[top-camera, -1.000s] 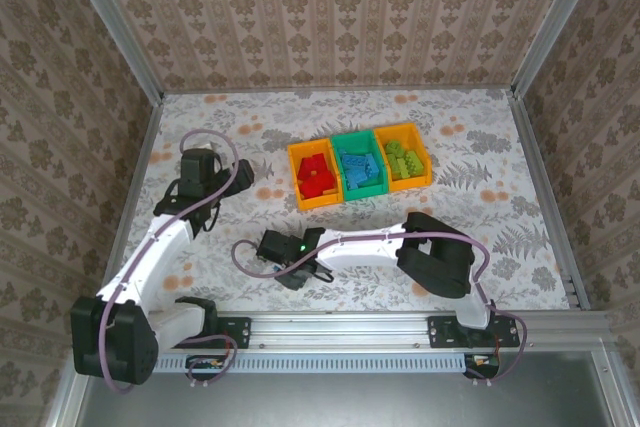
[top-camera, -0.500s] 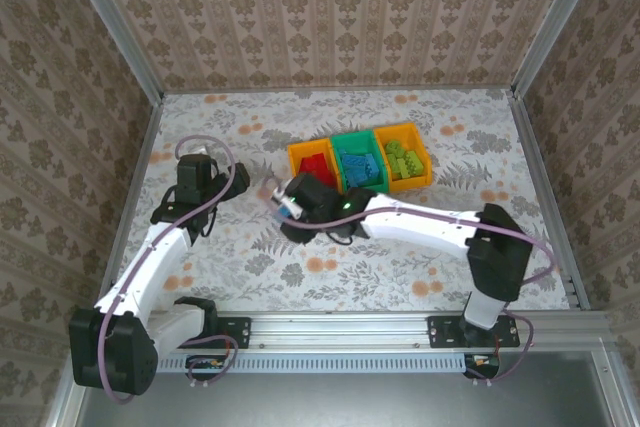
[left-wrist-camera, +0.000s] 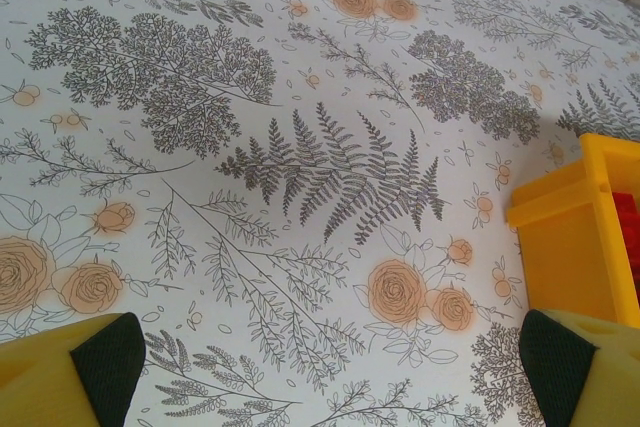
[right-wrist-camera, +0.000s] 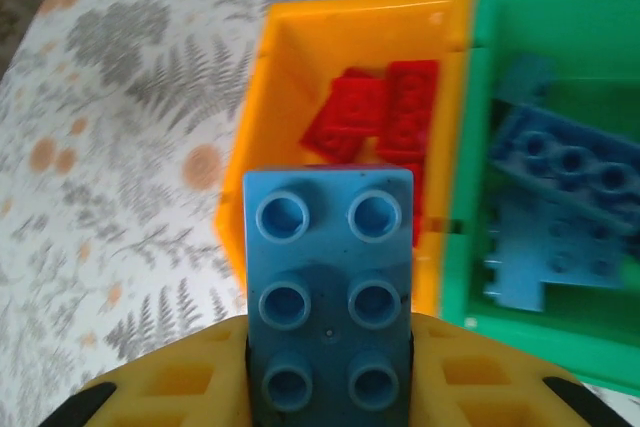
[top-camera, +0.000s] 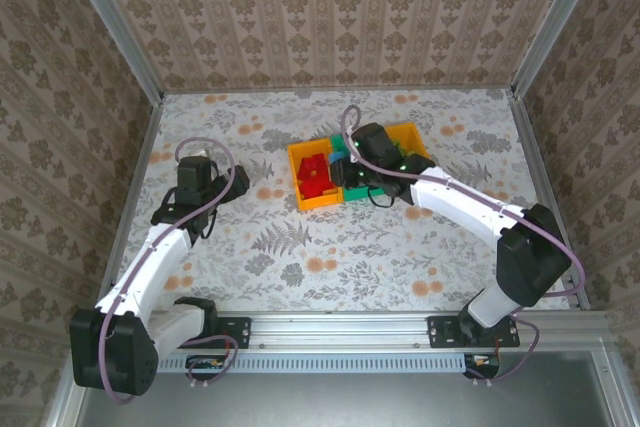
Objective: Sort the legos into containers by color
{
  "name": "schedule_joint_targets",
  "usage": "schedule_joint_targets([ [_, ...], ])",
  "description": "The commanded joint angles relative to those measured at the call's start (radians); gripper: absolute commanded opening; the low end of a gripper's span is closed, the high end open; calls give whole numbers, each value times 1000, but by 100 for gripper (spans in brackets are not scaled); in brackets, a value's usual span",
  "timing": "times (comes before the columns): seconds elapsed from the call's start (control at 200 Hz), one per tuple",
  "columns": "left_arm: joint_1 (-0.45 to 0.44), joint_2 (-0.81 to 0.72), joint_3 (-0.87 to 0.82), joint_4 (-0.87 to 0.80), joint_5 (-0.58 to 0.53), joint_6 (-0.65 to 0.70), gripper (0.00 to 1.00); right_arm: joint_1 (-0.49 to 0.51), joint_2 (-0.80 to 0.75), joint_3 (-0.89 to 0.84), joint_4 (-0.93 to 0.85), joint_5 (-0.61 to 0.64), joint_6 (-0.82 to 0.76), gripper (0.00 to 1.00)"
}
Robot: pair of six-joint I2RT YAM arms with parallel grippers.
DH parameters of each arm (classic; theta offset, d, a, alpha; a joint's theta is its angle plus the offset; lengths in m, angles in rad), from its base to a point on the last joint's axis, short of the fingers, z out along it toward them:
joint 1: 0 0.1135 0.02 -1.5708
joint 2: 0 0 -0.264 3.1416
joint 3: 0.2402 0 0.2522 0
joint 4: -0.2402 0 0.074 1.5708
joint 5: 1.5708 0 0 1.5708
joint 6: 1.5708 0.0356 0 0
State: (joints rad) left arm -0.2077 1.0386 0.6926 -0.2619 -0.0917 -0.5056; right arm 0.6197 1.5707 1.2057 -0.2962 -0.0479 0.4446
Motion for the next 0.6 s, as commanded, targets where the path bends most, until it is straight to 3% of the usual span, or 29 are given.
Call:
schedule_joint_targets([
  [0.0, 8, -3, -14, -17, 5, -18, 100, -32, 12, 26, -76, 104, 65, 23],
  [0.15, 8, -2, -18, -15, 5, -17, 100, -68, 97, 121, -205, 199, 36, 24],
  [0.595, 14, -7, -18, -27, 6, -8, 100, -159, 284, 257, -222, 173, -5, 26],
])
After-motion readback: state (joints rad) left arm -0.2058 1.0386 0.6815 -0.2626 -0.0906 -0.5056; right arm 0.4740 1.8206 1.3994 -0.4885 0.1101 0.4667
